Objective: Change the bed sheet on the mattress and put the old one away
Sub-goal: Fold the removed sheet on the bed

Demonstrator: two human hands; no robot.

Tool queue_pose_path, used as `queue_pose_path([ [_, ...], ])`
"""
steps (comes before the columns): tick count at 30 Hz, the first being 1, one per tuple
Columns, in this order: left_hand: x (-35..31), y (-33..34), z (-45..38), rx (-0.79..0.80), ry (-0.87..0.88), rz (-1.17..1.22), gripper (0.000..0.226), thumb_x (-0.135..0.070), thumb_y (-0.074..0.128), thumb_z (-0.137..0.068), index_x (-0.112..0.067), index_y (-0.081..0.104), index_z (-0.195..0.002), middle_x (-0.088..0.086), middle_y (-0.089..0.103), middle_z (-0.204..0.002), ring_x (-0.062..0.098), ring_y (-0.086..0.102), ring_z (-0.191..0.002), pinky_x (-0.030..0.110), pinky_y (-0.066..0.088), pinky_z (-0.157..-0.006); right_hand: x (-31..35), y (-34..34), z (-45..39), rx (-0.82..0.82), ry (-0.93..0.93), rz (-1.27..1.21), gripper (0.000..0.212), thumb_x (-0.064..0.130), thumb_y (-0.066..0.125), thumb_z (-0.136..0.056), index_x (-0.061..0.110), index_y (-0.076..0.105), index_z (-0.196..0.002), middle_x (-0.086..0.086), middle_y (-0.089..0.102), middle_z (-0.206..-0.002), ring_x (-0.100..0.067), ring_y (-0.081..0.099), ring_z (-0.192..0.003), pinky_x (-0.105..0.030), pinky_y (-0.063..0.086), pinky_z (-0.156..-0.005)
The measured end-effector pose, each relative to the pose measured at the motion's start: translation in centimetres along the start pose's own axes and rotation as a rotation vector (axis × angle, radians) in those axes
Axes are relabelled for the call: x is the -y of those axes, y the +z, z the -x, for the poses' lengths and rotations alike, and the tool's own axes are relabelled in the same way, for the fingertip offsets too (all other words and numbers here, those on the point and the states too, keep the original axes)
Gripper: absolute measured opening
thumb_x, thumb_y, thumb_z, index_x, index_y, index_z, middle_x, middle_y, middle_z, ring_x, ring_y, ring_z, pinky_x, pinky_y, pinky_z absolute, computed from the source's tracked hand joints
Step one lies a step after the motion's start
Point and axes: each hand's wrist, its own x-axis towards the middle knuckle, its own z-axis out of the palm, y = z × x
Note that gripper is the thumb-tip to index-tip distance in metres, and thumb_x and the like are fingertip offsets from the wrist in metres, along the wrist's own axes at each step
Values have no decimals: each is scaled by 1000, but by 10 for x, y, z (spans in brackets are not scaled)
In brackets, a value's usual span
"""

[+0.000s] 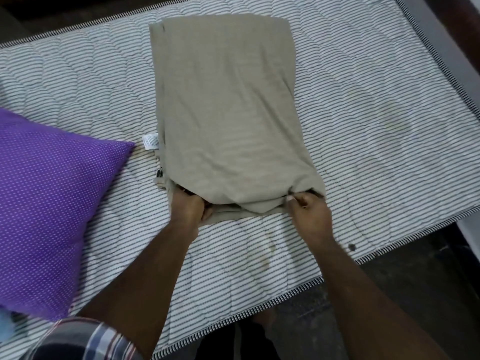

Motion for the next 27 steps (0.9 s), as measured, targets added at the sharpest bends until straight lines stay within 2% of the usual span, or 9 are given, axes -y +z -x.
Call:
queue_pose_path([
  [4,1,-2,-5,-1,-85,35,24,-11,61,-90,-23,64,-110,3,61,-67,12,51,-52,30,43,-55,7,11,-14,-92,303,-389,10,9,71,-87,12,70,-77,-14,72,-72,-22,67,-58,-37,61,-64],
  [8,1,-16,2,74,23,20,14,-2,58,-93,-12,64,-99,7,53,-69,13,50,-57,36,46,-65,20,19,-20,-50,528,-657,8,3,72,-86,1,65,-90,-14,65,-68,-19,60,-51,-26,54,-48],
  [11,0,-43,7,47,106,46,18,0,56,-96,-11,68,-102,4,61,-74,11,60,-64,28,55,-63,26,20,-26,-23,516,-697,17,-2,73,-84,4,65,-98,-9,64,-69,-13,55,-46,-20,45,-39],
  [13,8,-67,2,-101,76,67,17,-1,57,-96,-15,69,-94,5,61,-75,11,56,-61,24,50,-53,26,13,-24,-192,396,-736,21,-7,66,-81,9,68,-95,-6,63,-68,-13,53,-47,-23,43,-42],
  [15,22,-85,-6,-219,-11,32,19,3,57,-94,-13,66,-89,6,58,-69,12,51,-55,22,44,-45,12,10,-16,-382,229,-673,18,4,64,-74,13,68,-89,-6,65,-69,-22,59,-54,-32,48,-50],
  [18,43,-88,-14,-238,-119,-147,19,5,55,-87,-4,62,-102,14,61,-68,20,52,-52,26,45,-46,-37,24,-6,-275,255,-406,25,33,66,-66,27,67,-90,-6,71,-80,-40,70,-79,-53,59,-71],
  [23,34,-73,-10,-373,277,-583,29,-9,70,-77,-10,62,-105,11,66,-98,27,63,-89,38,55,-79,-11,14,7,-148,135,42,12,25,74,-80,16,66,-81,-10,70,-81,-31,63,-78,-42,54,-77],
  [25,21,-53,-2,-217,133,-435,16,-27,67,-88,-12,64,-92,5,69,-86,25,66,-81,36,55,-73,3,13,1,-132,158,9,21,23,74,-81,12,62,-68,-12,67,-73,-30,60,-72,-40,52,-71],
  [27,11,-36,4,-43,-157,-107,32,-39,64,-96,-9,64,-86,7,64,-77,21,61,-68,31,51,-60,17,14,0,-47,305,-271,20,14,69,-81,12,62,-63,-11,62,-64,-26,55,-56,-35,46,-55],
])
